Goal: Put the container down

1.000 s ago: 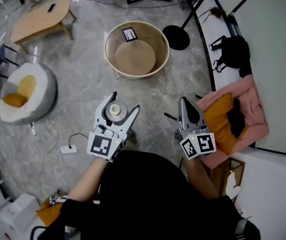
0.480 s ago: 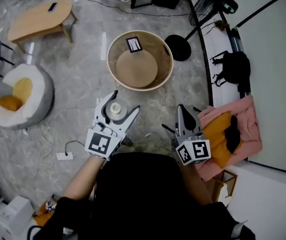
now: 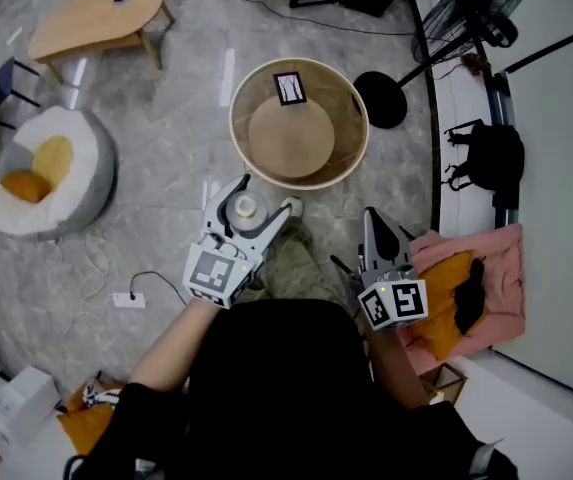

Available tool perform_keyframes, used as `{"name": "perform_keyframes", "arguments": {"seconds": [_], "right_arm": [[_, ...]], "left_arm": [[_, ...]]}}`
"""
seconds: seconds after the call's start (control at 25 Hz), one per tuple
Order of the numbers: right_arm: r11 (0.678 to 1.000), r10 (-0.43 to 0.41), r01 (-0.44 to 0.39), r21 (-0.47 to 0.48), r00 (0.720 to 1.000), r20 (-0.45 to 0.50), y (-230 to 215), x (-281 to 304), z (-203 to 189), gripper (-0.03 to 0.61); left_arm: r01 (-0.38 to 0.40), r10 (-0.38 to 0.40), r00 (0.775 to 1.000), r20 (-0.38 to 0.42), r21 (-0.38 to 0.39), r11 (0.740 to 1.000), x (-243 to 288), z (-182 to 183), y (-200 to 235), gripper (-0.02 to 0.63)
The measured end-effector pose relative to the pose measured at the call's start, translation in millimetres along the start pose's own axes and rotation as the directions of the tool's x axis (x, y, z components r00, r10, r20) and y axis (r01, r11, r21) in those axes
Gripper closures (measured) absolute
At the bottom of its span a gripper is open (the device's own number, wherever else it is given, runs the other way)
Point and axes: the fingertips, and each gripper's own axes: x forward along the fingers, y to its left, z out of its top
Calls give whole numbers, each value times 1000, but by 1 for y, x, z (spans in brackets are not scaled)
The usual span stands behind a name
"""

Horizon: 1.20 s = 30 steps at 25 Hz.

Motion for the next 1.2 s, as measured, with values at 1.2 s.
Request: {"name": "perform_keyframes", "arguments": {"seconds": [1.2], "right_arm": [[934,332,-356,-18,886,-325,-202,299,-250,557]], "left_arm": [[-129,151,974,-171,133,983,353,-300,161,261]]}}
